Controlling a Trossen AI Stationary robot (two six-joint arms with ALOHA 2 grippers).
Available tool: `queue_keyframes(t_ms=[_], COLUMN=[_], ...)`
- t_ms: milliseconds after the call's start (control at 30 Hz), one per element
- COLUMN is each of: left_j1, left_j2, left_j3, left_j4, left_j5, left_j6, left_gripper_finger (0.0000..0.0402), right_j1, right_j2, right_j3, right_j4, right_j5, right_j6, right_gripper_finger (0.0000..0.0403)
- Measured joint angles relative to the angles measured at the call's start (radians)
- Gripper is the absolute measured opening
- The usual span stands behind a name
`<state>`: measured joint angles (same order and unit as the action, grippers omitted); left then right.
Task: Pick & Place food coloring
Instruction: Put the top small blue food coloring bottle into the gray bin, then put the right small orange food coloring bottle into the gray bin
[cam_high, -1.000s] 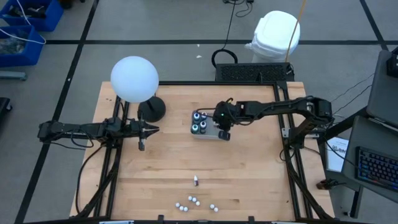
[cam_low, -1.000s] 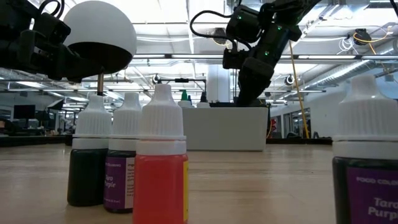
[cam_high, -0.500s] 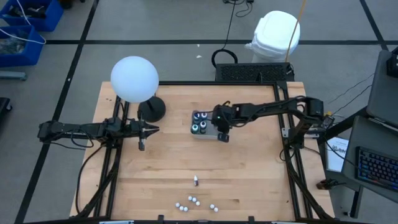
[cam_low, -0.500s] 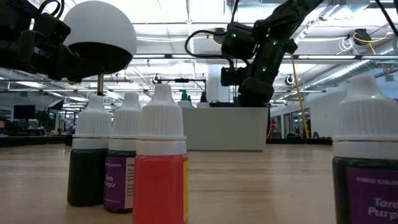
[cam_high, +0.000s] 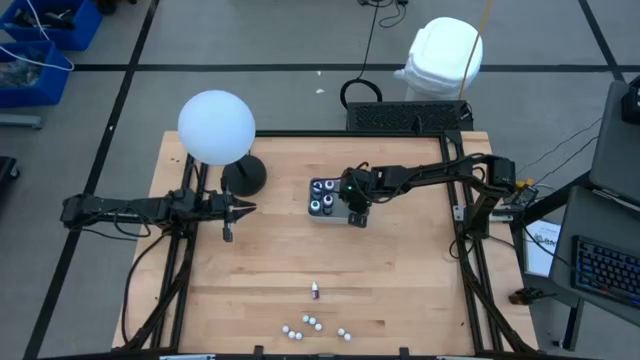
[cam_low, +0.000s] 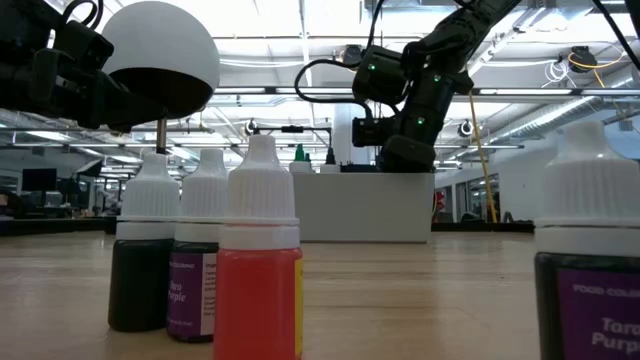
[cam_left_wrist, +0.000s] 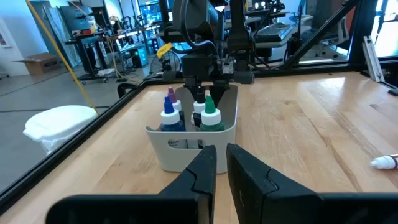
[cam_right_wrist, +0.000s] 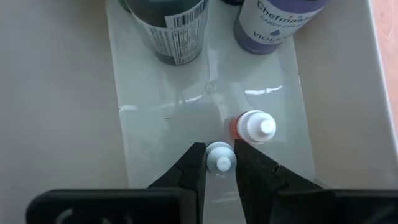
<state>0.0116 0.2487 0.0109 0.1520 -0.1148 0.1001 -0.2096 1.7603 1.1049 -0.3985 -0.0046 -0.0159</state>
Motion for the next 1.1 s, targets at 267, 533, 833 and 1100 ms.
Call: queue_keyframes(t_ms=[267, 533, 833, 1100], left_j1=[0.000, 0.000, 0.000, 0.000], left_j2=[0.000, 0.000, 0.000, 0.000], left_j3=[0.000, 0.000, 0.000, 0.000], left_j4=[0.000, 0.000, -0.001, -0.001], left_j5=[0.000, 0.000, 0.000, 0.000], left_j6=[0.000, 0.000, -0.006, -0.010], left_gripper_finger=[0.0047, 0.0047, 0.0047, 0.0047], right_j1=[0.000, 0.002, 0.035, 0.220], right_j2=[0.001, 0.000, -0.087, -0.224], right_j3=[0.000, 0.055, 0.175, 0.179], right_j4=[0.016, -0.059, -0.154, -0.135], right_j5=[0.001, 0.002, 0.003, 0.052], right_j6=[0.005, 0.007, 0.012, 0.077], right_gripper_finger=[0.0100, 0.0133, 0.0131, 0.0114])
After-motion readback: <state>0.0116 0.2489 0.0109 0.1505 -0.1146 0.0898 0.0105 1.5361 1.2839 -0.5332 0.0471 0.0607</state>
